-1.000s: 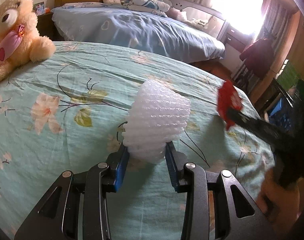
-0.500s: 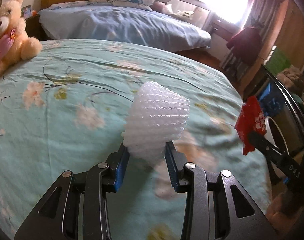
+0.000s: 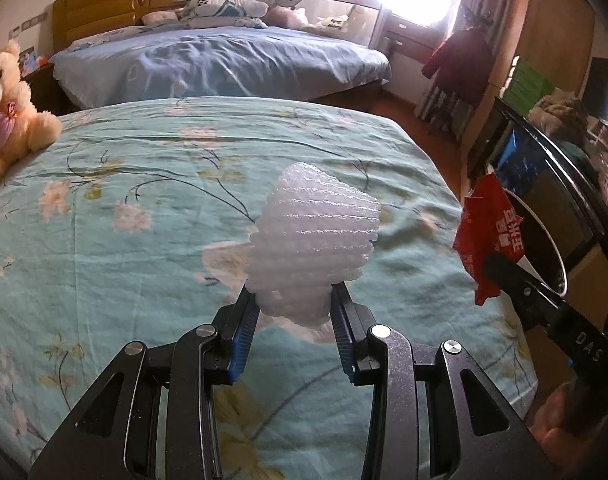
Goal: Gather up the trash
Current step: 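Carry the white foam net and red wrapper over the bin with both tools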
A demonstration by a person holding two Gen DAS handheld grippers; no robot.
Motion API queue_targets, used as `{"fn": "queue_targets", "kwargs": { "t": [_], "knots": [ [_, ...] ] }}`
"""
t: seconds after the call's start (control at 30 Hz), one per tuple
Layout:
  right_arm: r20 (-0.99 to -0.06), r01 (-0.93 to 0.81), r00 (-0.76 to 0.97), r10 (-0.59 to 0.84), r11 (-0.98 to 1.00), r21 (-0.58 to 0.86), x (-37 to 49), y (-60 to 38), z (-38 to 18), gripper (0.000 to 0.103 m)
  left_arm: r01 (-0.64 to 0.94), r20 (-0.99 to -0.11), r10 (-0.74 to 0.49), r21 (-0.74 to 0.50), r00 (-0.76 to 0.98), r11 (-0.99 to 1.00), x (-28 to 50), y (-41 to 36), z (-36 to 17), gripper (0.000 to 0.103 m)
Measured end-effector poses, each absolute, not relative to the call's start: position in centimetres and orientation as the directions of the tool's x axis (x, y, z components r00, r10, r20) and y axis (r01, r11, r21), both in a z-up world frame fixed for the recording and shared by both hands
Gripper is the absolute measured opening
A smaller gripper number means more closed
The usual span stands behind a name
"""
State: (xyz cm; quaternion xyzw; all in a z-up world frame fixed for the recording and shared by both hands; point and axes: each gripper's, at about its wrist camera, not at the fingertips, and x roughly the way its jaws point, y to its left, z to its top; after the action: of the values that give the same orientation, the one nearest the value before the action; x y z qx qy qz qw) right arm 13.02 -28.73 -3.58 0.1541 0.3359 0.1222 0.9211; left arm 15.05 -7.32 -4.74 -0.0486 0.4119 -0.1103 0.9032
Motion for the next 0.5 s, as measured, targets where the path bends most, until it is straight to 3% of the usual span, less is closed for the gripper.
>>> {"fn": "queue_targets", "kwargs": {
  "t": [0.5],
  "knots": [
    [-0.587,-0.102,0.745,0.317,0.924,0.369,11.3,-29.9,-4.3,0.019,0.204,-0.735,-0.246,-0.148,0.631,0.968,13.1,-9.4,-4.7,0.034]
  ]
}}
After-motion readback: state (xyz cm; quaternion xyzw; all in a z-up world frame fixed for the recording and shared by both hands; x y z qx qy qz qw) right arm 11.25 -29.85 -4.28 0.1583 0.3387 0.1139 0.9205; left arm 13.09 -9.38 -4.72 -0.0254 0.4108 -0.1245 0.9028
